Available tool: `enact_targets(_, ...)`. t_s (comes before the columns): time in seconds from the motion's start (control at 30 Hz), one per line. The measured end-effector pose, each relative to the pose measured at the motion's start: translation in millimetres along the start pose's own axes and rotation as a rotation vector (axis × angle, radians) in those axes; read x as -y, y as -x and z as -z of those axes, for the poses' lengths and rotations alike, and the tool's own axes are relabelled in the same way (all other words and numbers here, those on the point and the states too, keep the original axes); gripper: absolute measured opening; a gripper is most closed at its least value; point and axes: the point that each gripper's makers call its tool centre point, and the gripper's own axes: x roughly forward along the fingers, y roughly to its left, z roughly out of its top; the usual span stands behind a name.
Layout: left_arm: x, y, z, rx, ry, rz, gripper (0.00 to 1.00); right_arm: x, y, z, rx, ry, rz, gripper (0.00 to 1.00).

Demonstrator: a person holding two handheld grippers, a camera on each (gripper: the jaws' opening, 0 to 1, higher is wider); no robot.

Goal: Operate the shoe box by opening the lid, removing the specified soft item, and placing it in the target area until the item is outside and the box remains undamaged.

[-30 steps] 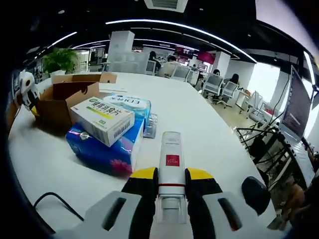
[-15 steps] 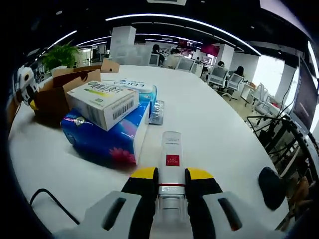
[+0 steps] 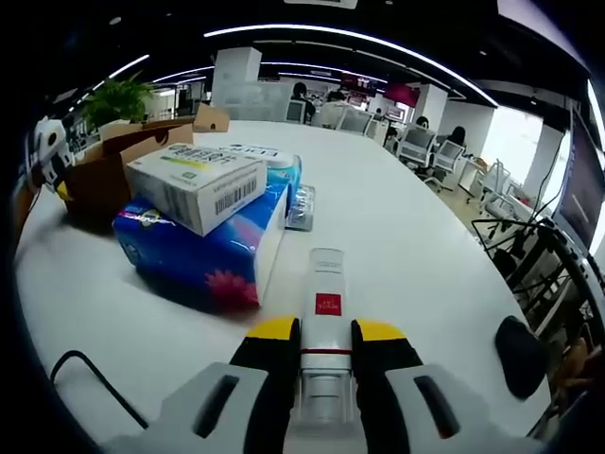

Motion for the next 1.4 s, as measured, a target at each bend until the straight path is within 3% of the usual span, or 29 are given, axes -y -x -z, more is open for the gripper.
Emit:
enact_targets(0.53,-1.0,0,0.1,0.001,-0.001,-0.001,0.03,3,8,-1.3,-0.007,0.035,0.015,0.31)
enact_targets(0.73,-1.1,0,0.3,0.002,-0.002,-0.001,0.03,-1,18,-11.4,-0.001,0.046,0.014,0.33)
enact_targets(1.17,-1.2,0,0.4,0.003,-0.011,-0.003,0.03,-9,59,-71.6,0.111,0.052,0.016,0.36)
enact_targets(1.4,-1.4,0,0.6,0.003,-0.014,-0.002,0.03,-34,64,-116.3,0.195,0.060,-0.040,0.38)
